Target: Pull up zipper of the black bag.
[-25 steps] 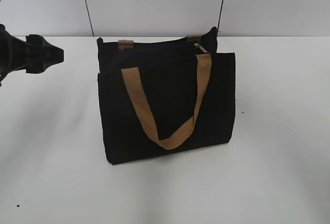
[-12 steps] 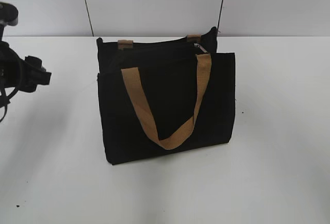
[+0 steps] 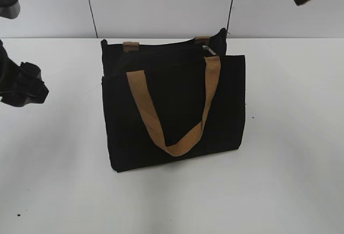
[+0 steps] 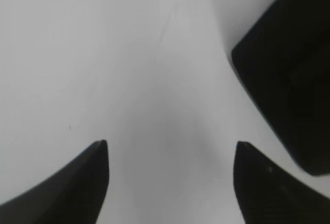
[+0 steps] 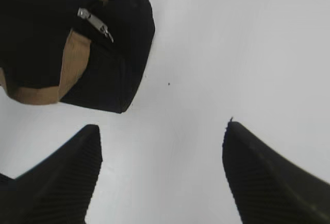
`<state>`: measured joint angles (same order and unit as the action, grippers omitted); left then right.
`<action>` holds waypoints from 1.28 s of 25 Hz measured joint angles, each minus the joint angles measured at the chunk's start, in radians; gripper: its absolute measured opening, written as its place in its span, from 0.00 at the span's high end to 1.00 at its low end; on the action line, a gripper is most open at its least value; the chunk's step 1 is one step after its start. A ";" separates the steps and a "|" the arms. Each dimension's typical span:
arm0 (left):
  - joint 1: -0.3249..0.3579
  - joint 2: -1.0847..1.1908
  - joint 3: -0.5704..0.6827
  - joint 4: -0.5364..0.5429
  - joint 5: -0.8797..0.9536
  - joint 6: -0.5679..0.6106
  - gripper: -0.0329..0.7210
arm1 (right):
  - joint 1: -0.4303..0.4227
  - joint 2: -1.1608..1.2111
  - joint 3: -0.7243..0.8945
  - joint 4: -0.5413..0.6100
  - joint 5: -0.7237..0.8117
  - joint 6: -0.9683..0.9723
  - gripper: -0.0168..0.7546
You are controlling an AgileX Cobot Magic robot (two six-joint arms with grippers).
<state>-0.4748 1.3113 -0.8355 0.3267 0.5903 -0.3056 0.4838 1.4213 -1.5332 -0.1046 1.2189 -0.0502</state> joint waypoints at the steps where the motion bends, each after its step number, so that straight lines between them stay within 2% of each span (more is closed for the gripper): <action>1: -0.002 -0.013 -0.022 -0.053 0.060 0.056 0.19 | 0.000 -0.034 0.038 0.000 0.000 0.002 0.25; 5: -0.003 -0.062 -0.068 -0.194 0.293 0.164 0.18 | 0.000 -0.184 0.194 0.008 0.000 0.012 0.25; 9: -0.004 -0.140 -0.070 -0.269 0.484 0.191 0.18 | 0.000 -0.366 0.354 0.056 0.000 0.017 0.25; 12: -0.004 -0.225 -0.070 -0.292 0.561 0.211 0.18 | 0.000 -0.506 0.479 0.084 0.000 0.023 0.25; 20: -0.004 -0.562 -0.039 -0.315 0.621 0.234 0.18 | 0.001 -0.850 0.729 0.105 0.003 0.037 0.25; 25: -0.004 -0.753 0.055 -0.344 0.625 0.306 0.18 | 0.001 -1.013 0.828 0.149 0.003 0.050 0.25; 32: -0.005 -0.960 0.185 -0.346 0.632 0.363 0.18 | 0.001 -1.146 0.960 0.144 0.004 0.055 0.25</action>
<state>-0.4795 0.3517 -0.6506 -0.0196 1.2223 0.0578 0.4850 0.2752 -0.5735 0.0396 1.2225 0.0053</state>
